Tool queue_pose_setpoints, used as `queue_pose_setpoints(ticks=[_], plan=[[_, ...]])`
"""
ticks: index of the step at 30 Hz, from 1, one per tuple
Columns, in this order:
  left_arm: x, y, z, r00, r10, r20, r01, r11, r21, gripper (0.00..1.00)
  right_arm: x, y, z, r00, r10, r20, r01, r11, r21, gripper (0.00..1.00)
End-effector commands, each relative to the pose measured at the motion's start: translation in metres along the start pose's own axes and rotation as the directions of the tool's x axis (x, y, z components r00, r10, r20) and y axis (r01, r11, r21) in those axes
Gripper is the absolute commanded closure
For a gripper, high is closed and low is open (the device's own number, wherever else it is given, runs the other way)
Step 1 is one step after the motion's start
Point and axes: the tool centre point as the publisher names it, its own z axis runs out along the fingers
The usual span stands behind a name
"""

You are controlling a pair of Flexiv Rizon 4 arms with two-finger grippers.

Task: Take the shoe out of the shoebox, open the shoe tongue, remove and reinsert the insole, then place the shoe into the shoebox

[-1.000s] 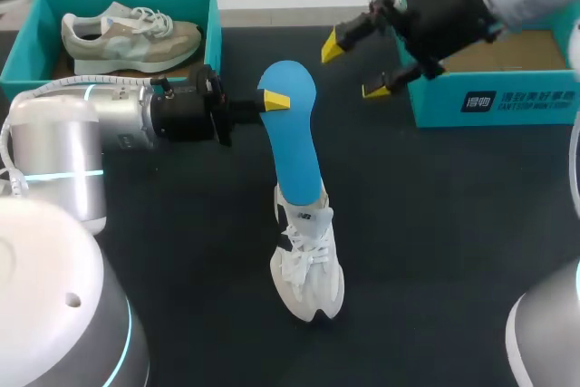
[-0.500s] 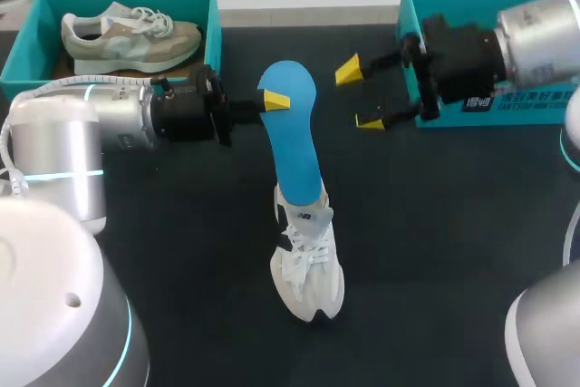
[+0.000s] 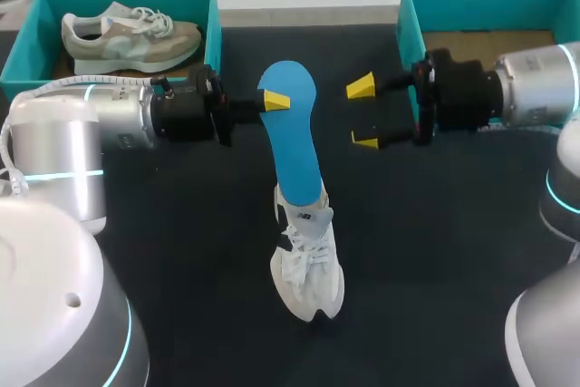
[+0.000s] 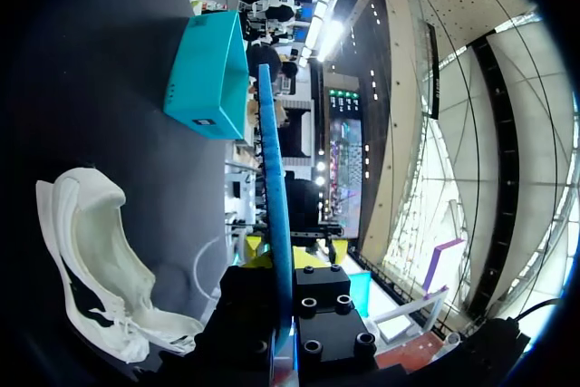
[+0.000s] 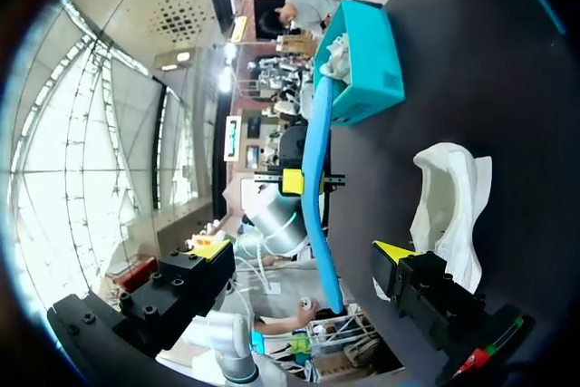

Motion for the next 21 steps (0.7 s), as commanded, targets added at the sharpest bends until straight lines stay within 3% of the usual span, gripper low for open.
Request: queue_pose_setpoints(ticks=[1, 21], plan=[[-0.0009, 0.0007, 0.0000, 1.000, 0.001, -0.001, -0.001, 1.000, 0.001, 1.00, -0.0002, 0.0081, -0.0040, 1.000, 0.007, 0.020, -0.007, 1.000, 0.000, 0.00], [-0.0009, 0.0007, 0.0000, 1.000, 0.001, -0.001, -0.001, 1.000, 0.001, 1.00, 0.0019, 0.0114, -0.0078, 1.000, -0.001, -0.010, 0.000, 1.000, -0.019, 0.00]])
